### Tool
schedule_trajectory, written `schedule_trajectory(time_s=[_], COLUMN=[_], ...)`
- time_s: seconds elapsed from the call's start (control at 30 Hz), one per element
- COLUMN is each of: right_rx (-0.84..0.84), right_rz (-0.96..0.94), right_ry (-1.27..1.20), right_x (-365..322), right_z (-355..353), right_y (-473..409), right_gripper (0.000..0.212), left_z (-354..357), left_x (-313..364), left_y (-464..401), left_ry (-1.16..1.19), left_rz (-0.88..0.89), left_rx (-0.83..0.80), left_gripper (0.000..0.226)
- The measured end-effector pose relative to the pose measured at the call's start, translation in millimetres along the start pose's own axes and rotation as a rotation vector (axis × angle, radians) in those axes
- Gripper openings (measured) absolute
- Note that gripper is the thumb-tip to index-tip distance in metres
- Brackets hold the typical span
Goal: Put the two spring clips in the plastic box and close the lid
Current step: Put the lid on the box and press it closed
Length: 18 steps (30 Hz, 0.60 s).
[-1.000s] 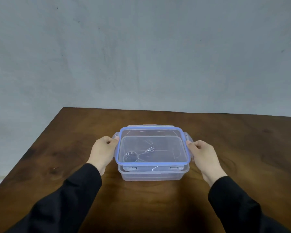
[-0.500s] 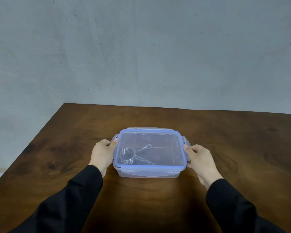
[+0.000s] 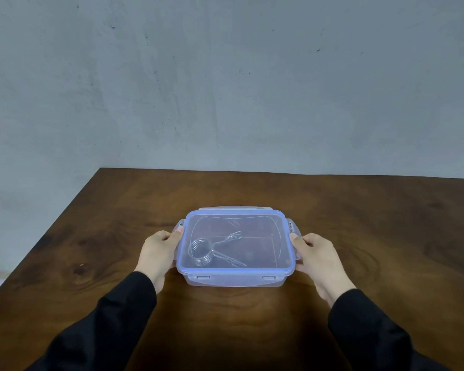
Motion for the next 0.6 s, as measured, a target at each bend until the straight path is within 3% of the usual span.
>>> schedule_trajectory(time_s=[0.23,0.3,0.4,0.5,0.6], right_rx=[-0.016,0.021,0.148,0.118,0.066], right_rz=[0.013,-0.048,-0.264,-0.376,-0.298], right_ry=[-0.029,-0.018,0.227,0.330,0.339], right_x=[2.3,0.5,-1.1,-2.6,-2.9], right_z=[-2.9,-3.7,-5.6,1.0,9.9], right_y=[10.0,15.1,18.9,26.0,34.8], right_gripper=[0.019,0.021,0.037,0.037,0.051], left_z=[0.5,1.3,0.0,0.0,1.3], left_x=[-8.5,-8.7,-7.2,-8.4,-10.8], left_y=[2.8,5.6,10.9,14.4,20.8], left_ry=[0.072,0.009,-0.211,-0.331,-0.337], left_rz=[-0.009,0.084,0.327,0.426,0.372], left_rx=[-0.030,0.027,0.125,0.037,-0.093], left_gripper=[0.039,0.035,0.035,0.037,0.050])
Point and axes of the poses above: each hand's wrist, its own y-axis away from the middle knuckle, its own z-axis out of the palm, x = y × z, the point moved 1 cm from there along -y, towards the middle knuckle
